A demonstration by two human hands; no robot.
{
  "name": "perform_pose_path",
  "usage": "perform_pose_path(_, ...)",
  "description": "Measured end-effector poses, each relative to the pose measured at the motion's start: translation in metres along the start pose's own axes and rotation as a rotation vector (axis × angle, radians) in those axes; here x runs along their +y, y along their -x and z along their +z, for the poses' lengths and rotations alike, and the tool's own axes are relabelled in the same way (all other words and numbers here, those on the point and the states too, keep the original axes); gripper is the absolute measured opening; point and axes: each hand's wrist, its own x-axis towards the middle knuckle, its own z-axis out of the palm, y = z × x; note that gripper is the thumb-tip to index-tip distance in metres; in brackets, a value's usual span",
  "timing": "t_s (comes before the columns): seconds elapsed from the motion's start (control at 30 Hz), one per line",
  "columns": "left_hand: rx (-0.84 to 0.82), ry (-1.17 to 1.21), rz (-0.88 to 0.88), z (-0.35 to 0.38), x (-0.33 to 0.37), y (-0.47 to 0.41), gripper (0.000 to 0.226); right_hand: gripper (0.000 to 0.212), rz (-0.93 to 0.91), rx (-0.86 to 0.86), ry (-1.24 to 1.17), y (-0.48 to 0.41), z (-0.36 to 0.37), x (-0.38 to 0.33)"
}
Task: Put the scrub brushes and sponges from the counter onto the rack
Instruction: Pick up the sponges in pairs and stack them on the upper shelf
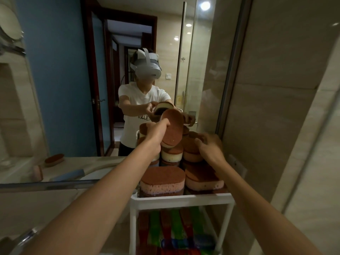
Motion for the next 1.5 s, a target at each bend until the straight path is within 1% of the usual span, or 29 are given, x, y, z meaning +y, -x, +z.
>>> perform_pose_path(0.07, -0.048, 0.086, -0.025, 0.009, 0.005, 0.004, 0.044, 0.035, -0.07, 0.023, -0.154, 0.009, -0.01, -0.006)
perform_pose_path(0.13, -0.087, 0.117, -0.05, 0.019, 0.006, 0.009, 0.043, 0.041, -0.162, -0.031, -0.23, 0.017, -0.02, -0.012)
perform_pose_path(0.2, -0.154, 0.141, -0.094, 0.029, 0.005, 0.014, 0.039, 0.046, -0.233, -0.103, -0.22, 0.023, -0.024, -0.014)
perform_pose_path(0.27, -0.229, 0.16, -0.128, 0.038, 0.006, 0.022, 0.034, 0.052, -0.267, -0.119, -0.148, 0.024, -0.025, -0.01)
perform_pose_path(0.33, -0.292, 0.175, -0.141, 0.045, 0.007, 0.026, 0.032, 0.056, -0.277, -0.084, -0.141, 0.024, -0.026, -0.005)
perform_pose_path(0.4, -0.335, 0.192, -0.135, 0.048, 0.006, 0.03, 0.034, 0.057, -0.279, -0.039, -0.165, 0.024, -0.028, -0.003)
perform_pose_path(0.5, -0.344, 0.141, -0.104, 0.051, -0.001, 0.028, 0.038, 0.055, -0.274, -0.026, -0.169, 0.023, -0.026, 0.0)
perform_pose_path(0.57, -0.326, 0.034, -0.02, 0.051, -0.005, 0.025, 0.037, 0.055, -0.253, 0.002, -0.136, 0.021, -0.024, 0.005)
perform_pose_path(0.6, -0.284, -0.084, 0.065, 0.049, -0.008, 0.022, 0.037, 0.054, -0.214, 0.025, -0.123, 0.02, -0.023, 0.009)
perform_pose_path(0.63, -0.225, -0.257, 0.185, 0.046, -0.012, 0.019, 0.036, 0.053, -0.16, 0.049, -0.115, 0.019, -0.023, 0.014)
perform_pose_path(0.7, -0.133, -0.72, 0.429, 0.039, -0.021, 0.012, 0.037, 0.052, -0.046, 0.079, -0.086, 0.017, -0.02, 0.024)
perform_pose_path(0.73, -0.125, -0.961, 0.49, 0.036, -0.028, 0.012, 0.04, 0.052, -0.006, 0.08, -0.059, 0.017, -0.018, 0.029)
perform_pose_path(0.77, -0.146, -1.158, 0.487, 0.033, -0.035, 0.011, 0.044, 0.052, 0.016, 0.077, -0.027, 0.017, -0.016, 0.033)
perform_pose_path(0.8, -0.179, -1.294, 0.449, 0.03, -0.041, 0.011, 0.048, 0.051, 0.03, 0.07, 0.007, 0.017, -0.015, 0.036)
perform_pose_path(0.83, -0.208, -1.364, 0.404, 0.027, -0.045, 0.01, 0.052, 0.051, 0.046, 0.059, 0.032, 0.017, -0.015, 0.038)
perform_pose_path(0.9, -0.234, -1.402, 0.368, 0.023, -0.048, 0.009, 0.056, 0.051, 0.066, 0.026, 0.065, 0.016, -0.015, 0.042)
perform_pose_path(1.03, -0.257, -1.418, 0.345, 0.023, -0.042, 0.008, 0.057, 0.049, 0.032, -0.054, 0.103, 0.013, -0.012, 0.047)
perform_pose_path(1.13, -0.258, -1.431, 0.333, 0.024, -0.043, 0.008, 0.057, 0.047, 0.046, -0.086, 0.136, 0.014, -0.011, 0.046)
perform_pose_path(1.27, -0.259, -1.434, 0.333, 0.023, -0.042, 0.009, 0.057, 0.046, 0.038, -0.135, 0.268, 0.012, -0.015, 0.04)
perform_pose_path(1.5, -0.281, -1.43, 0.326, 0.022, -0.038, 0.011, 0.057, 0.048, 0.085, -0.205, 0.406, 0.011, -0.015, 0.029)
